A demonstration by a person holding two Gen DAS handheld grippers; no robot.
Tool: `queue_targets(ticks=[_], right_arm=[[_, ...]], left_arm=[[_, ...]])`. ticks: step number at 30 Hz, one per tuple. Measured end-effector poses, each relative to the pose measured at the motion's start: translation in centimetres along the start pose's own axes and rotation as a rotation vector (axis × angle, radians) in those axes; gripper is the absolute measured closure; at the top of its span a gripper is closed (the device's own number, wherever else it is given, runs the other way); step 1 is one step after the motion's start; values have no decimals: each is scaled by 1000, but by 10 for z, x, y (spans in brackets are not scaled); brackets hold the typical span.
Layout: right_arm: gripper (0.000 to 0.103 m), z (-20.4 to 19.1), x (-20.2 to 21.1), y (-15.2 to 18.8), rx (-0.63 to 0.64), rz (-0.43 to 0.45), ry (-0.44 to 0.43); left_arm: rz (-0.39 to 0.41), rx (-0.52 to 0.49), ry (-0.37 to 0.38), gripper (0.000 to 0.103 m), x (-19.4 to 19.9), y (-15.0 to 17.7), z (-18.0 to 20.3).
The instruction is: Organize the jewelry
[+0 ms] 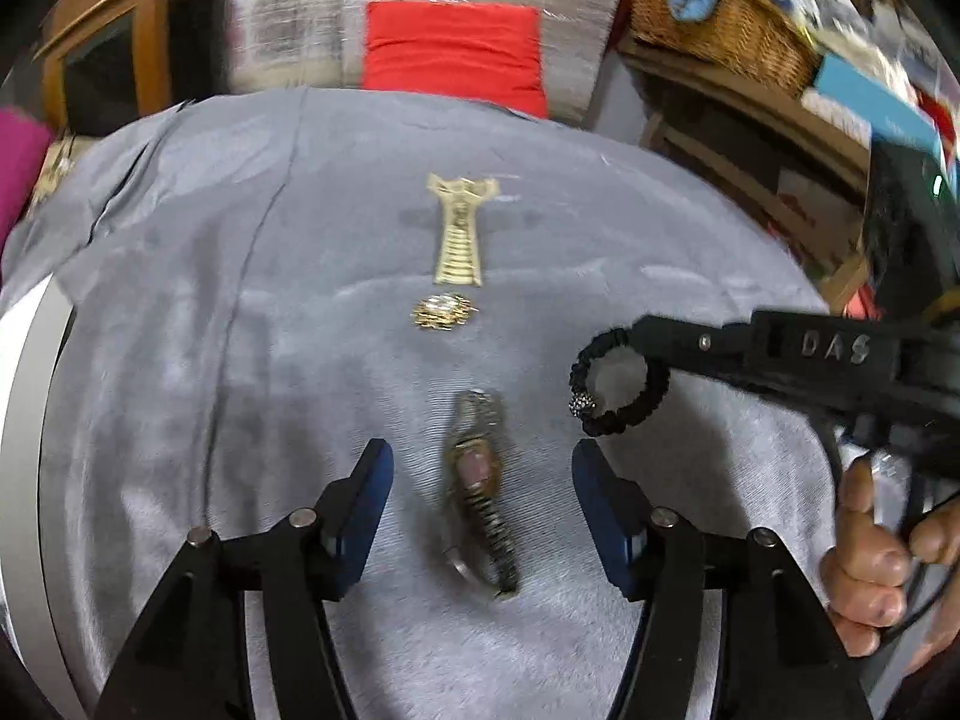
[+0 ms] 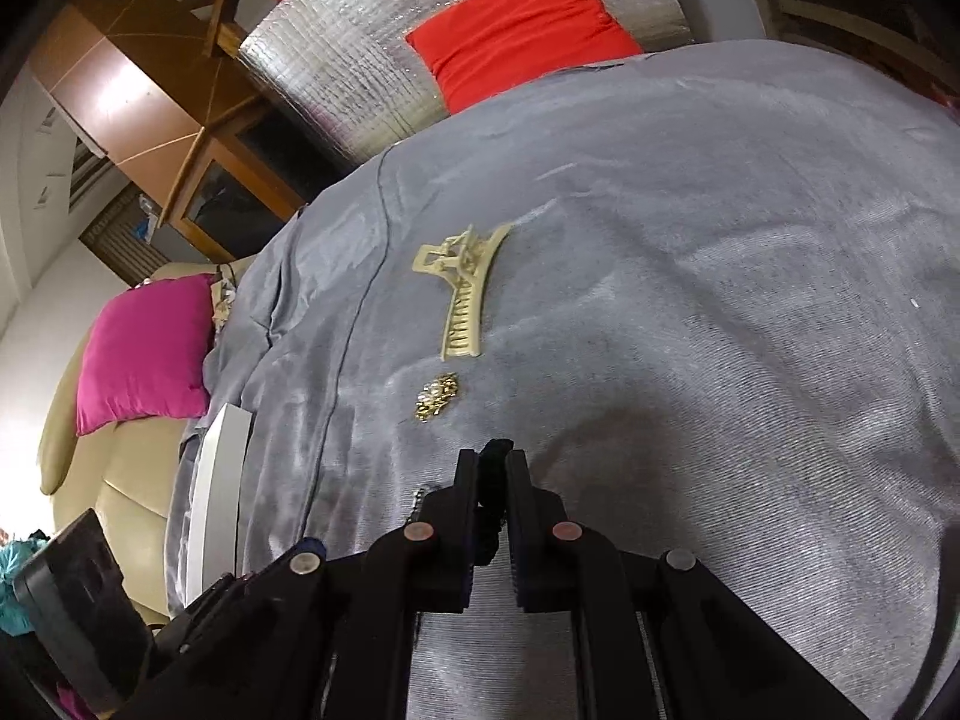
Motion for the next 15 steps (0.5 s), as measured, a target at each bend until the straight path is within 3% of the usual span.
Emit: queue_targets(ticks=[4,6,8,15], right_arm=[[93,5,4,-6,-5,9,-10],[93,8,6,-9,-8,11,-13],[93,11,8,-10,-15,12,-13],[93,6,12,-9,-2,11,-25]], left_arm=[[-87,-26,-85,40,-29,10,0],[-92,-14,-101,61,-35,11,-5],[-82,-1,-96,90,-36,8,-9],[-36,9,-89,92,-19,6,-13]])
Point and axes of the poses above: each gripper's, at about its wrist camera, not at the fingertips, and x roughly against the way its jaws point, z to its right, y to its underside, the point moved 3 cm from there along -x, roughly the way its jaws point, and after that the axes turned 8 degrees about z, right-handed, at the moved point
